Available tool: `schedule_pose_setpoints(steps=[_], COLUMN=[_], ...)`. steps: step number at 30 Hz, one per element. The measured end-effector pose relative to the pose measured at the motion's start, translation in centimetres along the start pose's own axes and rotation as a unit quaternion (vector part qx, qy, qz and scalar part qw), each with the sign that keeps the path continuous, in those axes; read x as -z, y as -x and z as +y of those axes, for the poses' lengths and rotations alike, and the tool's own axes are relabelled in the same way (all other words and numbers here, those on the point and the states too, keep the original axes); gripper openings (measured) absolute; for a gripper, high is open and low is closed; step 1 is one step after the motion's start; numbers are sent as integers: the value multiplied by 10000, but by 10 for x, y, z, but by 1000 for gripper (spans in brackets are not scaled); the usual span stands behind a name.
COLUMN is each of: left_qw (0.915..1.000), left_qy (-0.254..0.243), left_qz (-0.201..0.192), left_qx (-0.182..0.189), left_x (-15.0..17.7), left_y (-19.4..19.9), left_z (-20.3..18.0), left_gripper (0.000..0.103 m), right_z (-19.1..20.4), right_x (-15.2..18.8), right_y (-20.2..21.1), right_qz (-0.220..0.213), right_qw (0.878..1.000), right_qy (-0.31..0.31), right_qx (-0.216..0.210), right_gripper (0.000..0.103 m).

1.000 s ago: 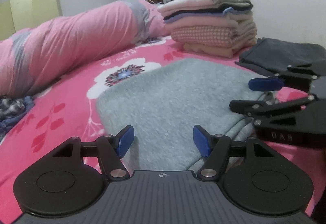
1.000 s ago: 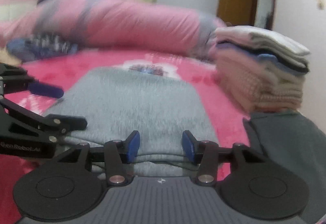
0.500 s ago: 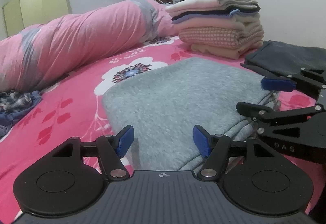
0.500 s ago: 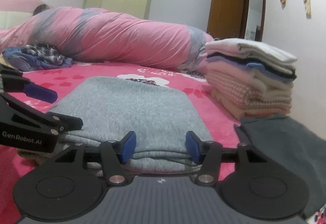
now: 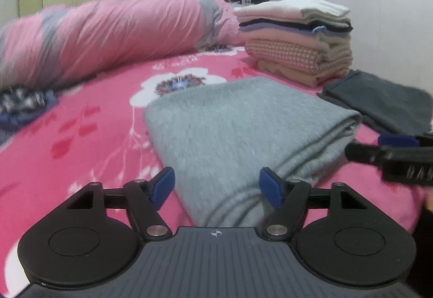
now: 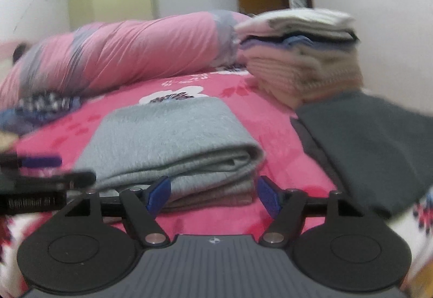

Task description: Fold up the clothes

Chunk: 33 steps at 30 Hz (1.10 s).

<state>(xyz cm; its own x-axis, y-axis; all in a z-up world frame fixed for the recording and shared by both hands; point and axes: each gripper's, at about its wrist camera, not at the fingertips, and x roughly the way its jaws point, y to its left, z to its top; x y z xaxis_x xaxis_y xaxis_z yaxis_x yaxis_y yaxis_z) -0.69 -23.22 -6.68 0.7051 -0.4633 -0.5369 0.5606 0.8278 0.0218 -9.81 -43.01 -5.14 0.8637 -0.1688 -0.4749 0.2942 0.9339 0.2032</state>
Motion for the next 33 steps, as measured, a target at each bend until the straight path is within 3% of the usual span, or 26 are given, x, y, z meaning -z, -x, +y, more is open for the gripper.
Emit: schedule_pose_setpoints(steps=[3,6,11,17,26,33], left_qw=[9990,9967,9927,9866,9798,9622], left_qy=[366,657,933,1157,1155,1493], left_qz=[176,306,423,370,358,573], left_qx=[207,365,643,1092,1591,2203], left_x=[9,19,28,34,42,39], left_y=[6,7,8,12,6,-15], left_z=[13,24,36,47,53,67], left_gripper=[76,76,76,61,54,54], right_z=[-11,-19,-27,-23,1,4], right_x=[-5,-7,3,13,23,23], right_y=[11,13,-9,-45,-77,-92], right_qz=[218,542,1106,1596,2157,2219], right_qw=[9949,9779,9214,8716,8439,8353], right_qy=[-874,-1741,-3152,-4116,-4519,-4710], right_qx=[-445,-1021,-1984,-2130,-1927,-1767], right_gripper=[74,74,75,75,74,75])
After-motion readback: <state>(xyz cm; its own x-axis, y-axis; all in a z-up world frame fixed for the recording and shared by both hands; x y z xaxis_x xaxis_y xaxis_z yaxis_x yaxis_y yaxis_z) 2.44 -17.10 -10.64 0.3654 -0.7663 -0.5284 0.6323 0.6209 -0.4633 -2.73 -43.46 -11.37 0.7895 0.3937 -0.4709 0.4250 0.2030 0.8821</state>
